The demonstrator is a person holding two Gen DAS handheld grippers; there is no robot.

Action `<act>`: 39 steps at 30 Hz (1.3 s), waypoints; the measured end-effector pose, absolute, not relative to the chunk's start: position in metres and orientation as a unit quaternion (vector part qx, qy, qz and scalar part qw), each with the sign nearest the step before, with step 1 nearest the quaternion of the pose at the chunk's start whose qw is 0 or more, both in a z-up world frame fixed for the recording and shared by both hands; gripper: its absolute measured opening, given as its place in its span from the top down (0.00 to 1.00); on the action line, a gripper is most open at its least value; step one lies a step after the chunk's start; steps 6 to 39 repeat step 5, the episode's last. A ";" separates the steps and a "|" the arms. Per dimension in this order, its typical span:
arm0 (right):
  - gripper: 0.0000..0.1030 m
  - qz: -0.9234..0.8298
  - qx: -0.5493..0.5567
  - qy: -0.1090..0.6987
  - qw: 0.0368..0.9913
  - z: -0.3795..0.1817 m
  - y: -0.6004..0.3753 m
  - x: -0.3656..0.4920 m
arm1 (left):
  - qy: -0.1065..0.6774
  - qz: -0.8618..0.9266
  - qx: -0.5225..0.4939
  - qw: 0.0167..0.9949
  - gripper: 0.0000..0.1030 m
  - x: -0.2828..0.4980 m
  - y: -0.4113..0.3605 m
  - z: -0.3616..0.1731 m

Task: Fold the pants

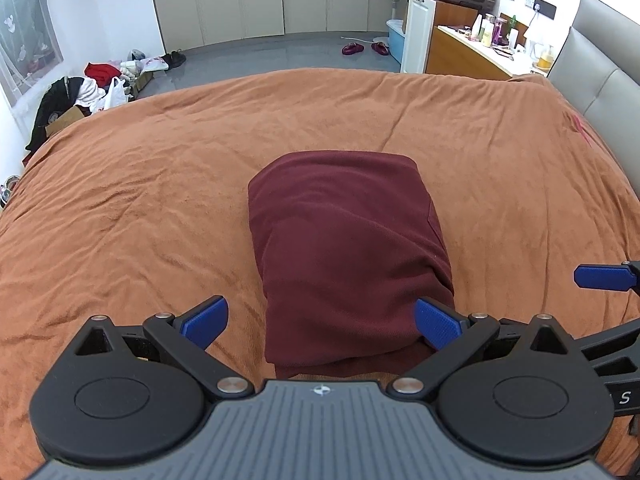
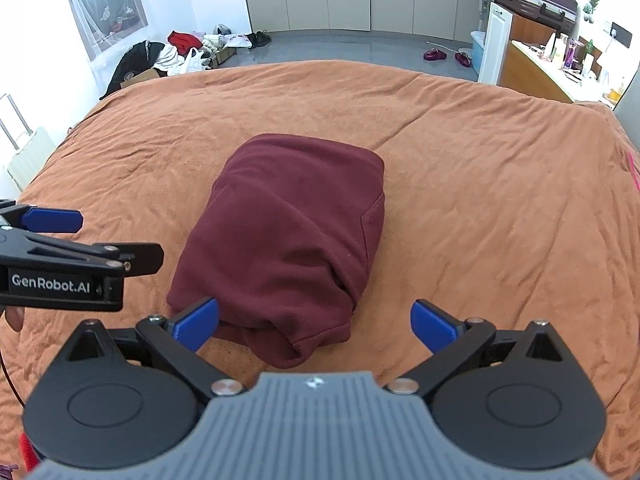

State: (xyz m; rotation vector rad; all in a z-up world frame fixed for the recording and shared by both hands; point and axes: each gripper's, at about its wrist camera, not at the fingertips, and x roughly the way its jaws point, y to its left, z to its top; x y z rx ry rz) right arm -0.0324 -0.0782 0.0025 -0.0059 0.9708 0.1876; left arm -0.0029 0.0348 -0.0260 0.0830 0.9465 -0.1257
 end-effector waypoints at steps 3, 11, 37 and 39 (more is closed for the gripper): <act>0.05 0.091 -0.004 0.466 0.880 0.003 -0.078 -0.033 | 0.445 -0.062 0.029 0.893 0.00 -0.006 0.036 -0.024; 0.05 0.092 -0.005 0.467 0.880 0.003 -0.078 -0.033 | 0.442 -0.062 0.027 0.895 0.00 -0.007 0.037 -0.022; 0.05 0.092 -0.005 0.467 0.880 0.003 -0.078 -0.033 | 0.442 -0.062 0.027 0.895 0.00 -0.007 0.037 -0.022; 0.05 0.092 -0.005 0.467 0.880 0.003 -0.078 -0.033 | 0.442 -0.062 0.027 0.895 0.00 -0.007 0.037 -0.022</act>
